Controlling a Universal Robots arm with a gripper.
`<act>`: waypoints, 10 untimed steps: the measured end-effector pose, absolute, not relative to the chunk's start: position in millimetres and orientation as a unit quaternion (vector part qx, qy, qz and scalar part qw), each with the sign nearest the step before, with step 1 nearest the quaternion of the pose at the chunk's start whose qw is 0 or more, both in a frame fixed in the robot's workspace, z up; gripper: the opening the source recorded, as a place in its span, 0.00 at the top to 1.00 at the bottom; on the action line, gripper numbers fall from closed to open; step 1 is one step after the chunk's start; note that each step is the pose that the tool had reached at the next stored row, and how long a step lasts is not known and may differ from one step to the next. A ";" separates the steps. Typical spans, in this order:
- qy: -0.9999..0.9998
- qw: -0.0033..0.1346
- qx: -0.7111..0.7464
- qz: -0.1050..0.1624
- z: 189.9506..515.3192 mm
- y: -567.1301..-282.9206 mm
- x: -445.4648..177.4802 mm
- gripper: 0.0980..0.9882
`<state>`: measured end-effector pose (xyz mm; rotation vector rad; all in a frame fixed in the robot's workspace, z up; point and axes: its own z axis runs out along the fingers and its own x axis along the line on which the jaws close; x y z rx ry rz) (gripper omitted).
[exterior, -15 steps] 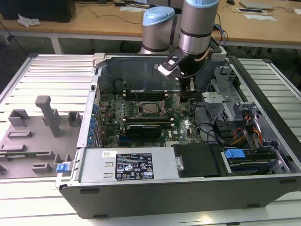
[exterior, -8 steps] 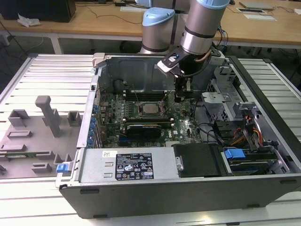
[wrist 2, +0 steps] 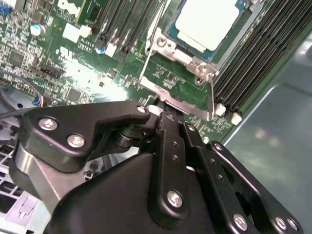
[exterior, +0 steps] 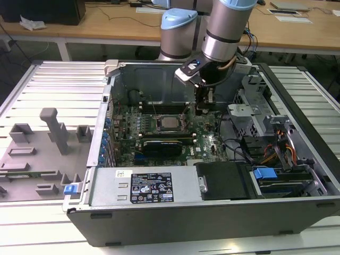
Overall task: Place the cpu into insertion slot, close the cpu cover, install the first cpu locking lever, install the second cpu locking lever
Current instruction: 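Close the cpu cover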
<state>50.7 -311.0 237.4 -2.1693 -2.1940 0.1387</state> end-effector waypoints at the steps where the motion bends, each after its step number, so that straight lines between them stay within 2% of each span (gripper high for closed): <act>1: -0.710 0.026 -0.702 0.045 237.4 -311.0 47.5 0.99; 10: -0.710 0.026 -0.702 0.044 237.4 -311.0 26.6 0.99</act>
